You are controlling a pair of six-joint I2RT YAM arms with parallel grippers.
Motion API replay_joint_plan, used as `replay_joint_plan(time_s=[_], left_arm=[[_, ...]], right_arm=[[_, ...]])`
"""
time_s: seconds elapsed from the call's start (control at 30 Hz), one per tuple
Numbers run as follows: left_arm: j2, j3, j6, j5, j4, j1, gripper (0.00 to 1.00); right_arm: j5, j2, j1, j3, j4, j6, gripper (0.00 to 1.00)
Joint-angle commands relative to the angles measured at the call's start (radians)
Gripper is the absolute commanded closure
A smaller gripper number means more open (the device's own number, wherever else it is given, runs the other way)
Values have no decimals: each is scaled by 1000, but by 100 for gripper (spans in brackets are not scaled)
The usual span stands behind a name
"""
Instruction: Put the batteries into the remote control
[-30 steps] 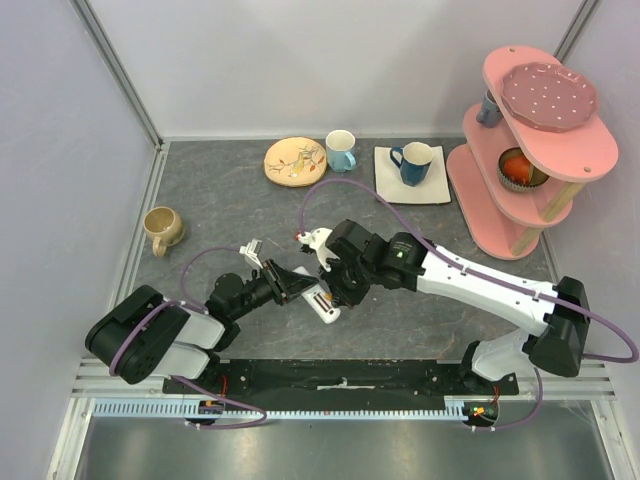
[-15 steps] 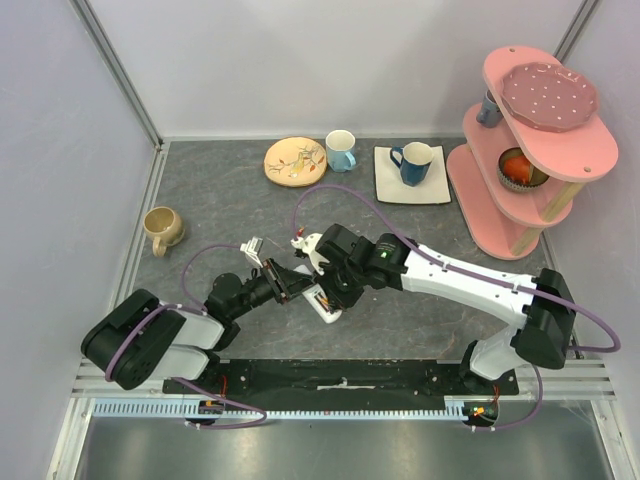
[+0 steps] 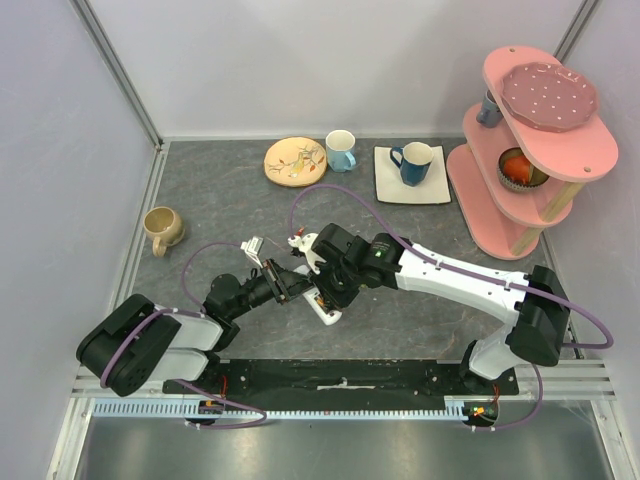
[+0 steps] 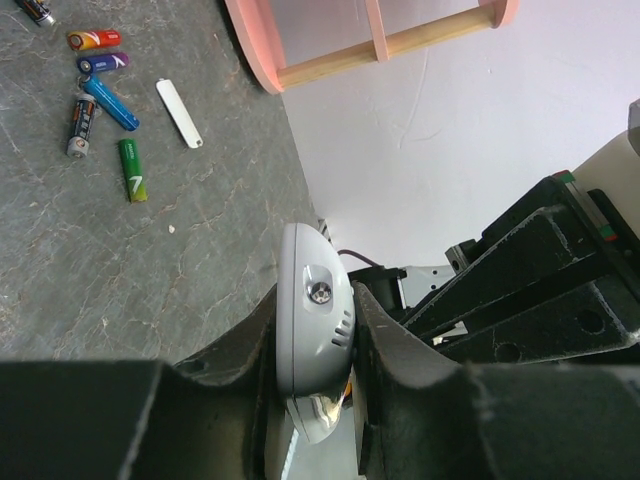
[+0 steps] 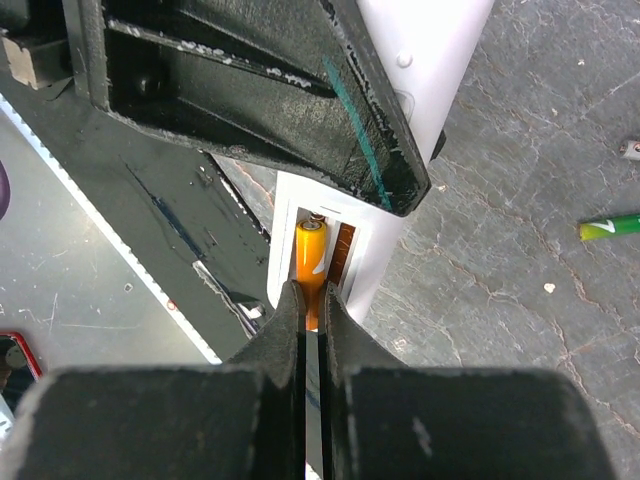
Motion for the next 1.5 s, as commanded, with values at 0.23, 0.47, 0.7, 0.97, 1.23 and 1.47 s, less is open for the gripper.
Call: replay_joint_plan(time_s=[0.23, 0.47, 0.7, 0.97, 1.23, 1.47], left_arm=[[-25, 14, 39, 26, 376, -13, 98], [-31, 14, 40, 24, 376, -17, 98], [-37, 12, 36, 21, 376, -19, 98], [-45, 23, 16, 12, 376, -25, 98], [-40, 52, 2, 1, 376, -30, 98], [-34, 54, -1, -14, 376, -40, 98]], right_arm=[[-28, 18, 4, 45, 64, 44, 100], [-17, 35, 6, 58, 84, 68, 100], [17, 42, 6, 74, 104, 89, 100], [29, 61, 4, 77, 119, 107, 100], [31, 65, 6, 71, 139, 121, 96], [31, 50, 3, 54, 196, 164, 94]])
